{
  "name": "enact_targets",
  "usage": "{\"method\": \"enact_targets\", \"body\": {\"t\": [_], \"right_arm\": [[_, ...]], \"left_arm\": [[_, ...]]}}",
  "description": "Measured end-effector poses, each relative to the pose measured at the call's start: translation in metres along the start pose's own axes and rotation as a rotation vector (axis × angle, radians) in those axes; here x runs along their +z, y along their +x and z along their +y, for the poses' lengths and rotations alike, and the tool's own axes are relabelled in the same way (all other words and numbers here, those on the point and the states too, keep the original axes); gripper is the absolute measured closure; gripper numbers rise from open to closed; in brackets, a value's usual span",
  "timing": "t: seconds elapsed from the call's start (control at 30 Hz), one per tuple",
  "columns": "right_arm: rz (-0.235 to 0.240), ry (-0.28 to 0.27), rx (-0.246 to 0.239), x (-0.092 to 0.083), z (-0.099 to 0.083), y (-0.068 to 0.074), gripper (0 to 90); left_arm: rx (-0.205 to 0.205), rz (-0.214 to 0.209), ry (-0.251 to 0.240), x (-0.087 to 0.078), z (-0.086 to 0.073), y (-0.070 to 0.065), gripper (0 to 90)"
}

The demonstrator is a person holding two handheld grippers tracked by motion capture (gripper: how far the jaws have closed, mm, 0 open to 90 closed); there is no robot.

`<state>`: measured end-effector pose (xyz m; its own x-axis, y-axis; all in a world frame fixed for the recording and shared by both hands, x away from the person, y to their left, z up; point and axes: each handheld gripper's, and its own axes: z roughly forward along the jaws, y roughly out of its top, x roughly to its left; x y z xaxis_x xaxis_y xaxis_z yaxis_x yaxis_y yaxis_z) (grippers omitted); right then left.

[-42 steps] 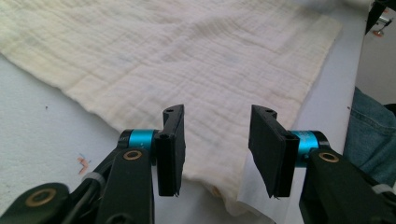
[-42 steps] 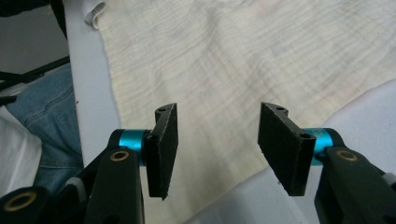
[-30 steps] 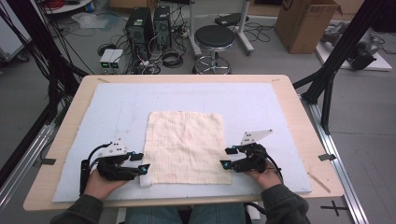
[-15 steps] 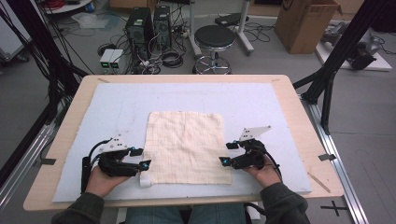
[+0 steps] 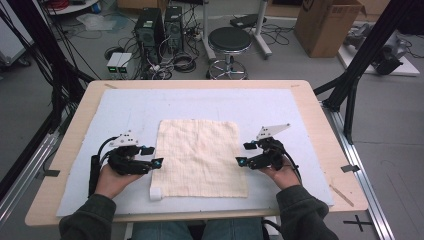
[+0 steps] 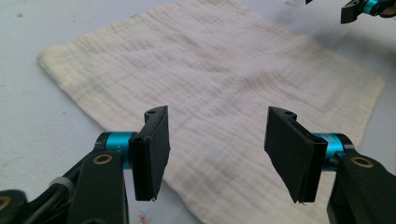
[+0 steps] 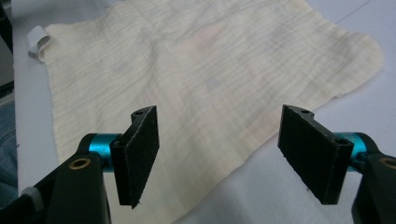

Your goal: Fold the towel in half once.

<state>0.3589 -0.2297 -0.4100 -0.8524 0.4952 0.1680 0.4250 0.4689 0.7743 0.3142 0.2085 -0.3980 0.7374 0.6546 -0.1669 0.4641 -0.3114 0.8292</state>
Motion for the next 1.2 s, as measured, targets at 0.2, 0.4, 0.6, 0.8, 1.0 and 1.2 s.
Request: {"method": "enact_targets", "body": {"t": [0.2,0.4,0.6,0.8,1.0,1.2], "right_arm": [[-0.025,-0.001,0.015,0.002,0.008,-0.015,28.4],[-0.043,0.000,0.034,0.003,0.018,-0.030,28.0],[-0.062,0.009,0.040,0.005,0.036,-0.043,28.4],[-0.075,0.002,0.034,0.006,0.054,-0.055,30.1],[-0.091,-0.012,0.052,0.010,0.063,-0.069,31.5],[-0.117,-0.018,0.081,0.020,0.064,-0.081,33.7]], "left_arm": [[-0.026,0.017,0.003,0.005,0.007,0.013,41.7],[-0.041,0.037,-0.017,0.007,0.022,0.027,43.0],[-0.060,0.058,-0.031,0.011,0.035,0.038,44.4],[-0.078,0.088,-0.030,0.017,0.049,0.049,45.1],[-0.107,0.140,-0.028,0.027,0.055,0.066,45.8],[-0.163,0.202,-0.026,0.044,0.055,0.083,47.7]]}}
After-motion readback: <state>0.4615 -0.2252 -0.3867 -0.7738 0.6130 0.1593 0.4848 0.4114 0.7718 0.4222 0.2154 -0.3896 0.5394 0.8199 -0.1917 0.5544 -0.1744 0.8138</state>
